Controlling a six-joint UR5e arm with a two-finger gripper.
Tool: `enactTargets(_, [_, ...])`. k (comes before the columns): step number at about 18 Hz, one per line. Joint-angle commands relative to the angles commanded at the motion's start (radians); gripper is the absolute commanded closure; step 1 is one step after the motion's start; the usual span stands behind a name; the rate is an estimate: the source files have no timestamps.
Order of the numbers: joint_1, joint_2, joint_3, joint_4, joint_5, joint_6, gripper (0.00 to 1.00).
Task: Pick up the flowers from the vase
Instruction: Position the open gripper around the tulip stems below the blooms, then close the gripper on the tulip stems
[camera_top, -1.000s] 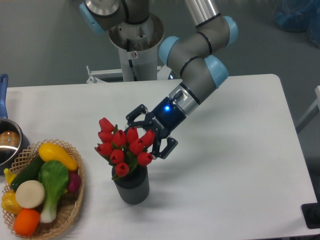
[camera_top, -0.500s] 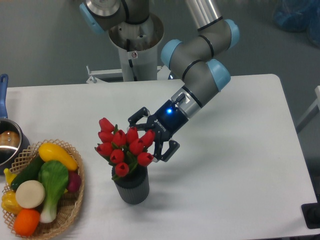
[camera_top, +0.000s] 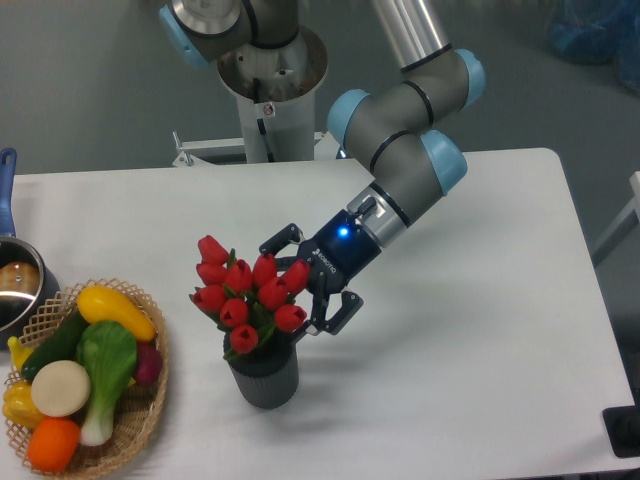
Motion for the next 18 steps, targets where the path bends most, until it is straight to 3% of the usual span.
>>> enactTargets(6, [-0.012, -0.008, -0.006, 0.000, -0.021, 0.000, 0.01])
enactTargets(9, [-0.011, -0.008, -0.006, 0.000, -0.029, -0.002, 0.28])
enactTargets(11, [-0.008, -0.009, -0.005, 0.000, -0.032, -0.002, 0.31])
enactTargets(14, [-0.003, -0.009, -0.005, 0.000, -0.052, -0.003, 0.47])
enactTargets(18, [0.003, -0.008, -0.006, -0.002, -0.095, -0.009, 0.48])
